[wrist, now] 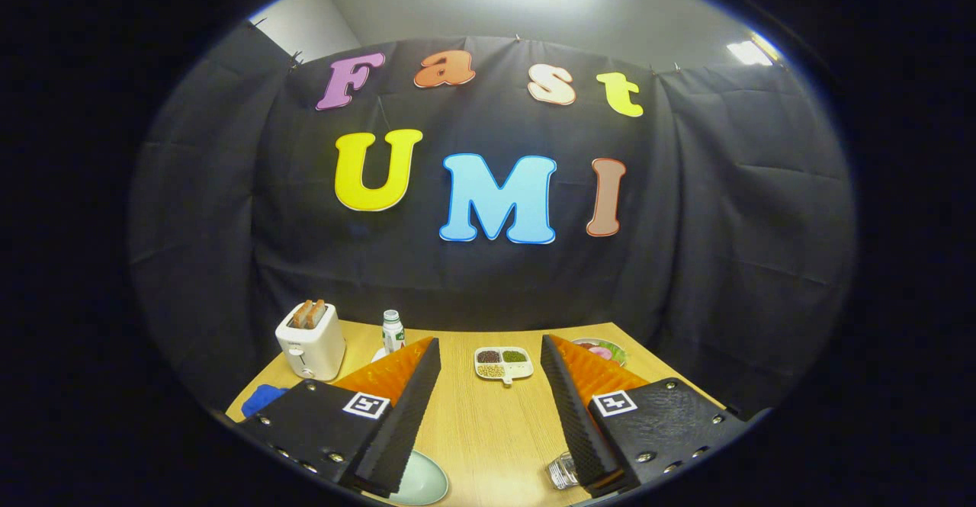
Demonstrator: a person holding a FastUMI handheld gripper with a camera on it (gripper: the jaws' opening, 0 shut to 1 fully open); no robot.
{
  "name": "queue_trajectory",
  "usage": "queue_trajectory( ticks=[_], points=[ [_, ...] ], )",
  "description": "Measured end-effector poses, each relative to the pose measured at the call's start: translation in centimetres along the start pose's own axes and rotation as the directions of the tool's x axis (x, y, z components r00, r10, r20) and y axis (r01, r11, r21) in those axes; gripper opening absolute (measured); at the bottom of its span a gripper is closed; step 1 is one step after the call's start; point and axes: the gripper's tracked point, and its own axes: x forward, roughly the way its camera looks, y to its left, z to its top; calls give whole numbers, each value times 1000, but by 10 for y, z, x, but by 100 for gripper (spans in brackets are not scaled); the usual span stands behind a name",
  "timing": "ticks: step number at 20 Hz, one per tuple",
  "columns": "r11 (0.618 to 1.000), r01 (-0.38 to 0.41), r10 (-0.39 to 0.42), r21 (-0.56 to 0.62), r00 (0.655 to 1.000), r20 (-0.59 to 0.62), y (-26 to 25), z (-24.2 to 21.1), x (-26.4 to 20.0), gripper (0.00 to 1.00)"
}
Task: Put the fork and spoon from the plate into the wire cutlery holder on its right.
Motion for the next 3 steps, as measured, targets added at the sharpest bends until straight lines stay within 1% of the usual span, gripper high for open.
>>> queue_trajectory(
  ticks=[3],
  points=[
    [1000,-29,29,8,999,20,13,13,-4,82]
  ],
)
